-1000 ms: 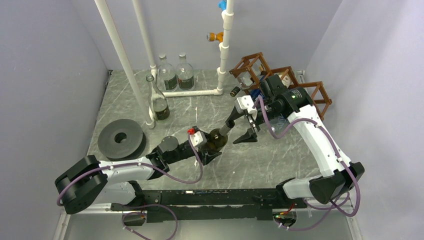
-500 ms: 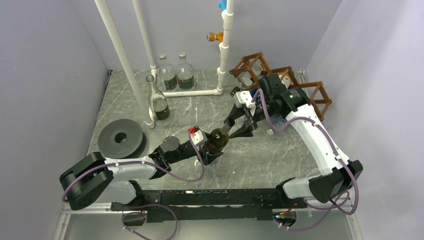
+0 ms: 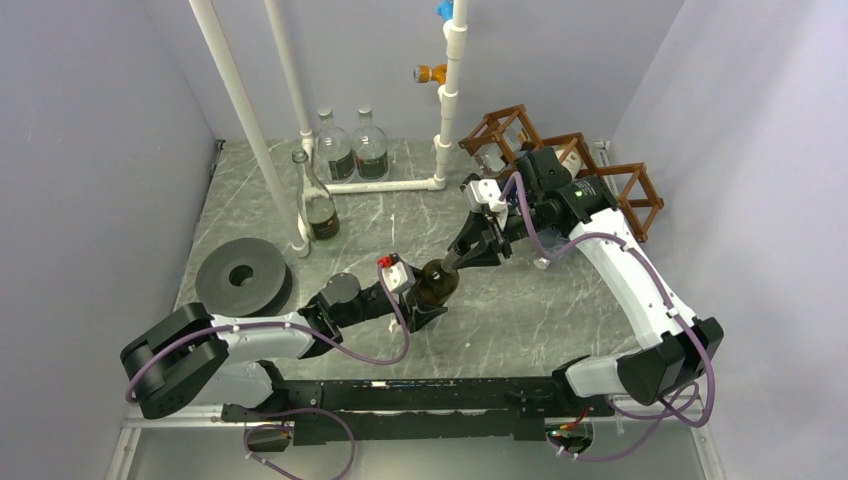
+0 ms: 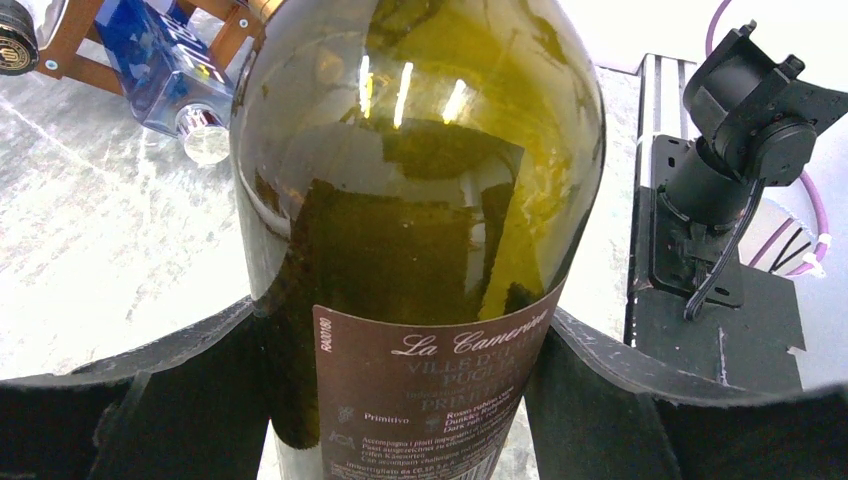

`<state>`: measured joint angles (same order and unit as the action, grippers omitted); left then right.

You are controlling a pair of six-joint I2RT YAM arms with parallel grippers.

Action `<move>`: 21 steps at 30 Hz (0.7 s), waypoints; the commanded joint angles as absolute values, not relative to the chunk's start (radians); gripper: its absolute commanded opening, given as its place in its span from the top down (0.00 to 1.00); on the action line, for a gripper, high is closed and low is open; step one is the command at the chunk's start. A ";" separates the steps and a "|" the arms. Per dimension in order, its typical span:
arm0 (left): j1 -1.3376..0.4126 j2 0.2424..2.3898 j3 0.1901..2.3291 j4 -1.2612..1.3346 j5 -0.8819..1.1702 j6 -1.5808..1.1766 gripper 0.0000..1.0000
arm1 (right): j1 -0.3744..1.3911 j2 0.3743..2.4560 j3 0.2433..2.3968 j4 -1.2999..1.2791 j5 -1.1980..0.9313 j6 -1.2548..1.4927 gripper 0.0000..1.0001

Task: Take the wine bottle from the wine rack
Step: Pick up the wine bottle from the wine rack.

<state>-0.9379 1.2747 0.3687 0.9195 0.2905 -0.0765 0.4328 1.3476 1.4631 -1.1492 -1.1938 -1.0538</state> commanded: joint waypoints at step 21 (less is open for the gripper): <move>-0.934 1.165 0.421 0.891 0.186 -0.168 0.00 | 0.439 1.416 1.605 -0.963 -1.039 -0.707 1.00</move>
